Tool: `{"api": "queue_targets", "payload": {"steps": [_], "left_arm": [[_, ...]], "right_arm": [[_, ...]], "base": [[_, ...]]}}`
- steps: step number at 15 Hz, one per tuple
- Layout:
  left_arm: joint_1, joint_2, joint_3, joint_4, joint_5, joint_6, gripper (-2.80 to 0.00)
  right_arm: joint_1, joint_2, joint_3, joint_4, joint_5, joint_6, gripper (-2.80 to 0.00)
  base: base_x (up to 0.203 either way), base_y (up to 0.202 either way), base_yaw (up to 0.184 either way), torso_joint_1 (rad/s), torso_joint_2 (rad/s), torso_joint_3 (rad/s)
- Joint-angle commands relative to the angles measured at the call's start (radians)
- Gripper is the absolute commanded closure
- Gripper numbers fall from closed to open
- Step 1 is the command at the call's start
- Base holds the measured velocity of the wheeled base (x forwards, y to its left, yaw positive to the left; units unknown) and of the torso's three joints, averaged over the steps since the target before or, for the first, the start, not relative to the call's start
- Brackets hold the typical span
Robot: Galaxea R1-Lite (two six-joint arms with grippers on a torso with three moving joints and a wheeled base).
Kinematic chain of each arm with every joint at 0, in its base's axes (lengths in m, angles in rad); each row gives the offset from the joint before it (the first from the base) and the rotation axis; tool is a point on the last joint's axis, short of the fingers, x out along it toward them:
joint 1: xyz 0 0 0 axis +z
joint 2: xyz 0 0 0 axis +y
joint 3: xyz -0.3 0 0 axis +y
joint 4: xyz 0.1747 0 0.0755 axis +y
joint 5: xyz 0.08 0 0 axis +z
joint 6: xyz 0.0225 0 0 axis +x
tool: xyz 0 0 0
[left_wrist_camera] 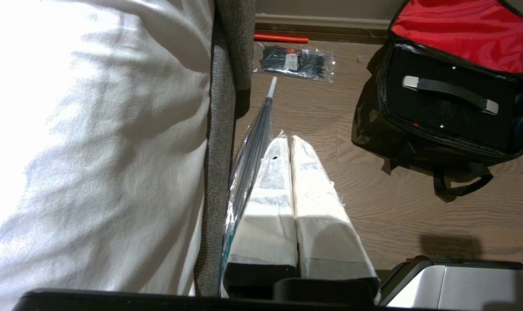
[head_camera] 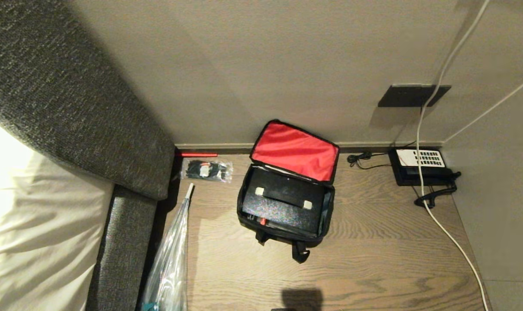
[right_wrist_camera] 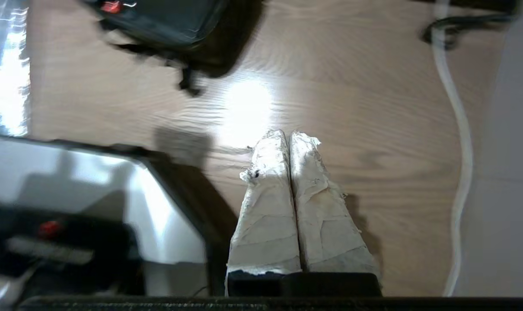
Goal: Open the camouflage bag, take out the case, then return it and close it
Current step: Close the top of the storage box
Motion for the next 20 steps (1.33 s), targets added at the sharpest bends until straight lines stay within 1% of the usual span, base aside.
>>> {"api": "queue_targets", "payload": {"steps": [1,2,4,6,7,20], "left_arm": [[0.0,-0.002,0.003,0.0,0.0,0.0,0.0],[0.0,-0.002,0.002,0.0,0.0,0.0,0.0],[0.0,-0.002,0.003,0.001,0.001,-0.002,0.0],[0.0,-0.002,0.002,0.0,0.001,-0.002,0.0],[0.0,-0.002,0.002,0.0,0.001,0.0,0.0],[0.0,-0.002,0.002,0.0,0.001,0.003,0.0]], "right_arm": [[-0.111,-0.042,0.013,0.007,0.004,-0.017,0.0],[-0.123,-0.085,0.016,0.003,0.003,-0.018,0.0],[-0.118,-0.237,0.018,0.0,0.002,-0.01,0.0],[-0.114,-0.298,0.02,0.0,0.001,0.01,0.0],[-0.113,-0.287,0.019,-0.003,0.0,0.031,0.0],[-0.113,-0.286,0.019,-0.003,-0.001,0.03,0.0]], "base": [[0.0,0.0,0.0,0.0,0.0,0.0],[0.0,0.0,0.0,0.0,0.0,0.0],[0.0,0.0,0.0,0.0,0.0,0.0],[0.0,0.0,0.0,0.0,0.0,0.0],[0.0,0.0,0.0,0.0,0.0,0.0],[0.0,0.0,0.0,0.0,0.0,0.0]]}}
